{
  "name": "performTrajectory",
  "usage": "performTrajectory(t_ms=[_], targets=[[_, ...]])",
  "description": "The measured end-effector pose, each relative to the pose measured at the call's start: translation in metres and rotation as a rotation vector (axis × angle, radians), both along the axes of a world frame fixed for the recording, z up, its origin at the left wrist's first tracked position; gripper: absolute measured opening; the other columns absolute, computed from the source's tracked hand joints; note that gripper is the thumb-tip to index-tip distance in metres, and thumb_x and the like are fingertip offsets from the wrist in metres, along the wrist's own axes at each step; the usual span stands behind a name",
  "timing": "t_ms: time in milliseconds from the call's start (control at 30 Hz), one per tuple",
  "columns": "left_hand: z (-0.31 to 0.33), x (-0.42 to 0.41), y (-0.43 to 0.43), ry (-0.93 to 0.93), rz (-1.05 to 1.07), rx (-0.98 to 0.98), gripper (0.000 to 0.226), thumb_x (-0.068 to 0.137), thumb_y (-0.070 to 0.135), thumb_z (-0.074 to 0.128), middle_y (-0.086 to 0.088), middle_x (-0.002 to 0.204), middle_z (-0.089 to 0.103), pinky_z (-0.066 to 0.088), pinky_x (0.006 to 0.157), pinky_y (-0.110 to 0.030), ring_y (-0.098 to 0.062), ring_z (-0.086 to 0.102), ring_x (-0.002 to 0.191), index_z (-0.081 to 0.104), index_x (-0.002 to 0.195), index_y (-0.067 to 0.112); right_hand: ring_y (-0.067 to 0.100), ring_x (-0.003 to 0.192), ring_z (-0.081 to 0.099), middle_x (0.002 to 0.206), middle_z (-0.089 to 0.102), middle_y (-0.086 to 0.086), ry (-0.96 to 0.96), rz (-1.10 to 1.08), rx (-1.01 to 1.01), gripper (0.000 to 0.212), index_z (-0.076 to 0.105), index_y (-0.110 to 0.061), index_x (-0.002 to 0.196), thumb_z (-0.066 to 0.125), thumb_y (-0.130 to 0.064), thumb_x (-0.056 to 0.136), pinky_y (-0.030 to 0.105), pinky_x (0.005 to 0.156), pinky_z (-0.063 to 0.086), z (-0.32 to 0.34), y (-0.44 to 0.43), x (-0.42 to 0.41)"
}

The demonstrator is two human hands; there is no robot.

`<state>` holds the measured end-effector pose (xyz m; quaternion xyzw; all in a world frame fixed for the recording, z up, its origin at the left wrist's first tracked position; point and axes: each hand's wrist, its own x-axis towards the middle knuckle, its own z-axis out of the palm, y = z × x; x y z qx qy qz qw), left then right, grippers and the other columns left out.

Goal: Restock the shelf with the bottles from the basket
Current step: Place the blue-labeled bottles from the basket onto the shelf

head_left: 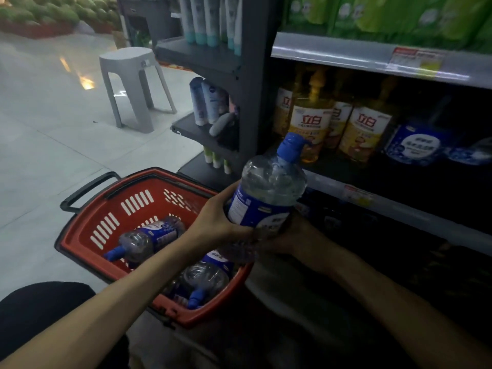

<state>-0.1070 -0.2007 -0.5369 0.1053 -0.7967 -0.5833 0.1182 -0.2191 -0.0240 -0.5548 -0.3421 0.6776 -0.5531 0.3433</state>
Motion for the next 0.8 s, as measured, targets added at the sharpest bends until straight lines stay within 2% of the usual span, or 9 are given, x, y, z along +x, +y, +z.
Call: performTrajectory(t_ms=[67, 133, 267, 400, 433, 533, 633, 700, 800], targets=[[0.007, -0.004, 0.009, -0.012, -0.018, 0.065, 0.085, 0.069, 0.004, 0.092, 0.006, 0.117, 0.077, 0.062, 0.084, -0.027, -0.014, 0.074, 0.107, 0.054, 0.141, 0.026, 0.024, 0.122, 0.065, 0.134, 0.066, 0.006, -0.093, -0.019, -0.033, 0.082, 0.045, -0.02, 0.147, 0.082, 0.003, 0.078, 0.048, 0.097, 0.057, 0.002, 0.013, -0.002], [0.016, -0.007, 0.018, -0.027, -0.046, 0.104, 0.077, 0.071, 0.005, 0.089, 0.004, 0.116, 0.077, 0.062, 0.082, -0.027, -0.016, 0.075, 0.106, 0.056, 0.137, 0.026, 0.026, 0.118, 0.067, 0.129, 0.069, 0.006, -0.135, -0.039, -0.047, 0.083, 0.046, -0.025, 0.146, 0.084, 0.001, 0.078, 0.054, 0.093, 0.058, 0.006, 0.022, -0.006], [0.033, -0.014, 0.037, -0.042, -0.11, 0.081, 0.068, 0.067, 0.015, 0.086, 0.013, 0.111, 0.077, 0.06, 0.077, -0.022, -0.011, 0.075, 0.103, 0.057, 0.126, 0.032, 0.025, 0.118, 0.067, 0.128, 0.07, 0.002, -0.189, -0.118, -0.078, 0.085, 0.048, -0.032, 0.142, 0.087, -0.002, 0.073, 0.059, 0.094, 0.056, 0.009, 0.043, -0.008], [0.041, -0.027, 0.061, -0.018, -0.184, -0.046, 0.071, 0.068, 0.013, 0.091, 0.016, 0.117, 0.074, 0.06, 0.083, -0.022, -0.007, 0.072, 0.11, 0.058, 0.128, 0.03, 0.03, 0.126, 0.062, 0.136, 0.064, 0.01, -0.146, -0.139, -0.187, 0.098, 0.043, -0.025, 0.148, 0.09, 0.005, 0.067, 0.06, 0.095, 0.055, 0.011, 0.072, -0.016], [0.041, -0.031, 0.068, -0.015, -0.194, -0.066, 0.071, 0.068, 0.013, 0.091, 0.017, 0.118, 0.074, 0.06, 0.084, -0.021, -0.006, 0.071, 0.111, 0.057, 0.128, 0.03, 0.026, 0.125, 0.063, 0.135, 0.064, 0.01, -0.152, -0.159, -0.212, 0.097, 0.043, -0.023, 0.147, 0.087, 0.011, 0.067, 0.056, 0.093, 0.057, 0.015, 0.08, -0.018], [0.04, -0.046, 0.09, 0.019, -0.208, -0.094, 0.071, 0.061, 0.023, 0.089, 0.025, 0.113, 0.073, 0.057, 0.082, -0.016, 0.0, 0.07, 0.109, 0.056, 0.123, 0.032, 0.003, 0.107, 0.07, 0.122, 0.068, -0.004, -0.099, -0.264, -0.291, 0.093, 0.045, -0.029, 0.133, 0.074, 0.03, 0.066, 0.026, 0.076, 0.061, 0.017, 0.105, -0.029], [0.029, -0.067, 0.103, 0.018, -0.17, -0.164, 0.067, 0.061, 0.022, 0.092, 0.011, 0.116, 0.073, 0.06, 0.084, -0.021, -0.001, 0.07, 0.108, 0.061, 0.121, 0.024, -0.001, 0.112, 0.066, 0.131, 0.063, -0.007, 0.016, -0.383, -0.325, 0.1, 0.042, -0.03, 0.136, 0.083, 0.023, 0.061, 0.021, 0.079, 0.057, 0.014, 0.122, -0.038], [0.024, -0.082, 0.109, 0.019, -0.187, -0.246, 0.067, 0.065, 0.02, 0.097, 0.005, 0.125, 0.069, 0.062, 0.089, -0.029, -0.007, 0.069, 0.113, 0.064, 0.123, 0.022, -0.003, 0.11, 0.065, 0.128, 0.062, -0.009, 0.061, -0.462, -0.315, 0.095, 0.046, -0.028, 0.131, 0.083, 0.023, 0.061, 0.019, 0.081, 0.056, 0.014, 0.129, -0.042], [0.025, -0.102, 0.122, 0.063, -0.187, -0.407, 0.075, 0.062, 0.023, 0.1, 0.012, 0.125, 0.067, 0.057, 0.093, -0.022, 0.005, 0.065, 0.111, 0.063, 0.128, 0.022, 0.0, 0.113, 0.065, 0.129, 0.064, -0.005, 0.136, -0.543, -0.357, 0.089, 0.051, -0.021, 0.132, 0.086, 0.02, 0.061, 0.017, 0.088, 0.052, 0.008, 0.145, -0.055]])
